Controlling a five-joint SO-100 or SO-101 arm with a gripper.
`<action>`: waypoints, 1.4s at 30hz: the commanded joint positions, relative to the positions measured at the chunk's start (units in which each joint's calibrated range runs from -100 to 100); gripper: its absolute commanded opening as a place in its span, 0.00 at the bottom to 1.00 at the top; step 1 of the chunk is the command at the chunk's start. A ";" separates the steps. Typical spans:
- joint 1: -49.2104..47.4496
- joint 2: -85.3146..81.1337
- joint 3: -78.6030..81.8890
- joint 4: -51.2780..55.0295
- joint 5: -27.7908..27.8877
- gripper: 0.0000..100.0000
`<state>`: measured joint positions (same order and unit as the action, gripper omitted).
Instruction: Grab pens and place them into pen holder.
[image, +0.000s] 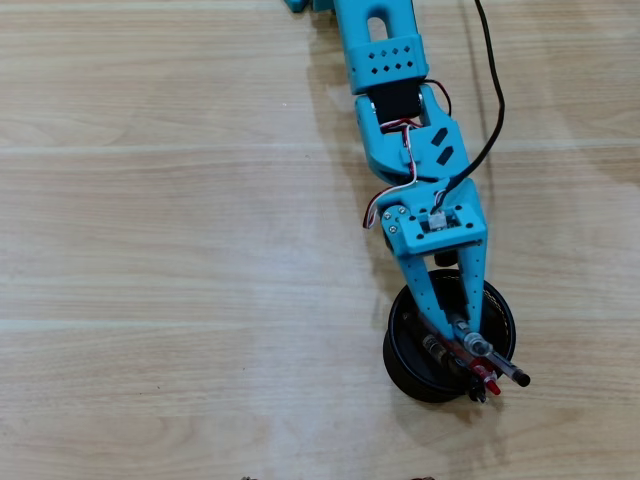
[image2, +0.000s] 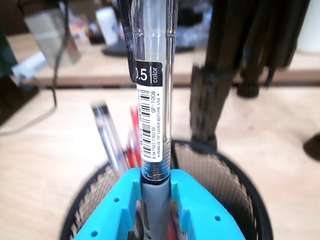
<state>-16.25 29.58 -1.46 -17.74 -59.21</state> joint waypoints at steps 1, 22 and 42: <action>-0.12 -0.33 3.41 -4.56 -0.39 0.11; -5.52 -35.84 8.48 83.11 32.29 0.11; 8.35 -128.99 95.67 92.04 42.11 0.05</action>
<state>-8.65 -94.33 92.39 70.63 -17.84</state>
